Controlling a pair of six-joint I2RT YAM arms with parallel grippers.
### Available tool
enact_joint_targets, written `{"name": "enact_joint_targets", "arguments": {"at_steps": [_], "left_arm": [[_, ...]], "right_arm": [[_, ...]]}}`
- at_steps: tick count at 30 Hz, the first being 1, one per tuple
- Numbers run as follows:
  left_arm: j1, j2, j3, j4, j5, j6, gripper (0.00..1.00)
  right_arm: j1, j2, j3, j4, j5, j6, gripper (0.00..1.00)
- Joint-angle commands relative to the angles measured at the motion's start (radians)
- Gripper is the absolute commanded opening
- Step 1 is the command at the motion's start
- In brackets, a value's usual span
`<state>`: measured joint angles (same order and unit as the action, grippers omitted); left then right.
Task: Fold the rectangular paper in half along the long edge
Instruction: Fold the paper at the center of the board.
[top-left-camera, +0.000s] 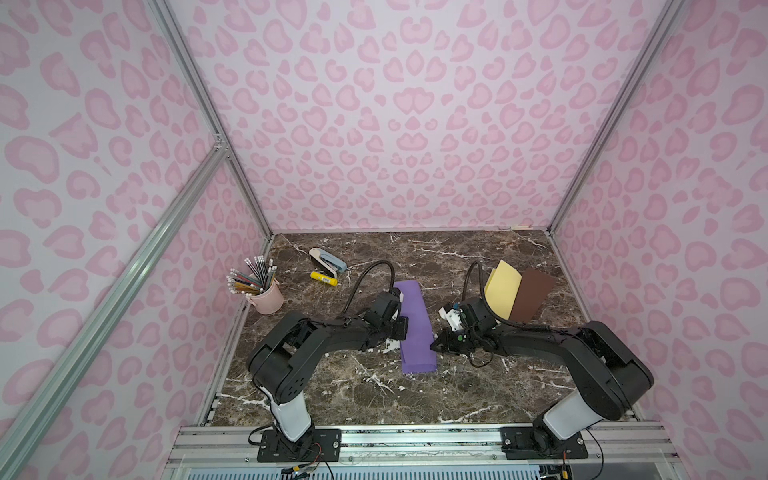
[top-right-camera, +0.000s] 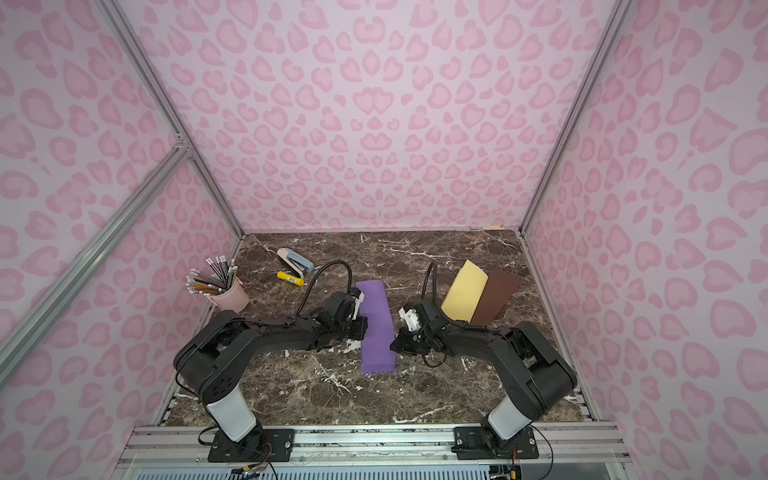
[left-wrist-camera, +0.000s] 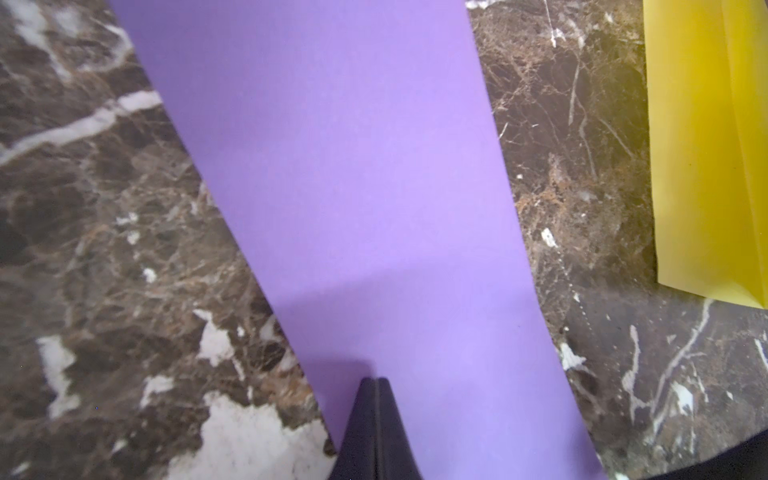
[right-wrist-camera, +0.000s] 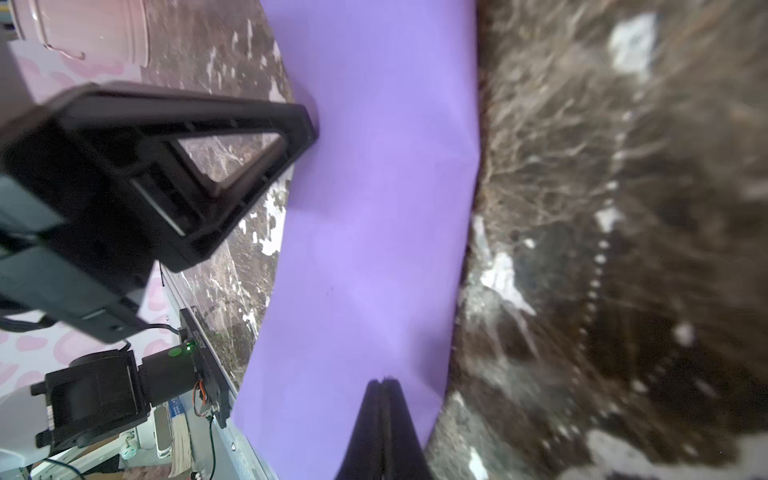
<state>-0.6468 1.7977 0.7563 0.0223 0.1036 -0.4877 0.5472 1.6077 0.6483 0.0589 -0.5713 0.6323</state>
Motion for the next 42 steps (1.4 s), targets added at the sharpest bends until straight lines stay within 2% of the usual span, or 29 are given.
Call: {"name": "enact_joint_targets", "arguments": {"at_steps": [1,6,10,16,21,26,34,37,42], "left_arm": [[-0.002,0.016,-0.005,-0.113,-0.013,0.001,0.04],[-0.002,0.009,-0.007,-0.120,-0.020,0.003,0.04],[-0.002,0.017,-0.007,-0.112,-0.015,0.000,0.04],[-0.004,0.024,0.006,-0.120,-0.012,0.005,0.04],[-0.004,0.023,0.007,-0.122,-0.014,0.001,0.04],[-0.004,0.016,0.007,-0.132,-0.020,0.003,0.04],[-0.004,0.006,0.011,-0.143,-0.025,0.008,0.04],[-0.004,0.014,0.011,-0.141,-0.024,0.009,0.04],[-0.004,0.015,0.001,-0.134,-0.024,0.005,0.04]], "right_arm": [[0.002,0.016,-0.033,0.038,0.019,0.033,0.00],[-0.031,-0.054,-0.157,-0.004,0.049,0.024,0.00],[-0.102,-0.129,-0.234,-0.009,0.008,0.014,0.00],[-0.045,-0.161,-0.081,-0.045,0.007,0.022,0.00],[0.047,-0.074,0.013,-0.023,0.013,0.039,0.00],[0.063,-0.013,-0.069,0.032,0.030,0.072,0.00],[-0.050,-0.147,-0.321,0.056,0.010,0.097,0.00],[-0.067,-0.184,-0.316,-0.002,0.004,0.065,0.00],[-0.055,-0.218,-0.194,-0.043,-0.012,0.050,0.00]]}}
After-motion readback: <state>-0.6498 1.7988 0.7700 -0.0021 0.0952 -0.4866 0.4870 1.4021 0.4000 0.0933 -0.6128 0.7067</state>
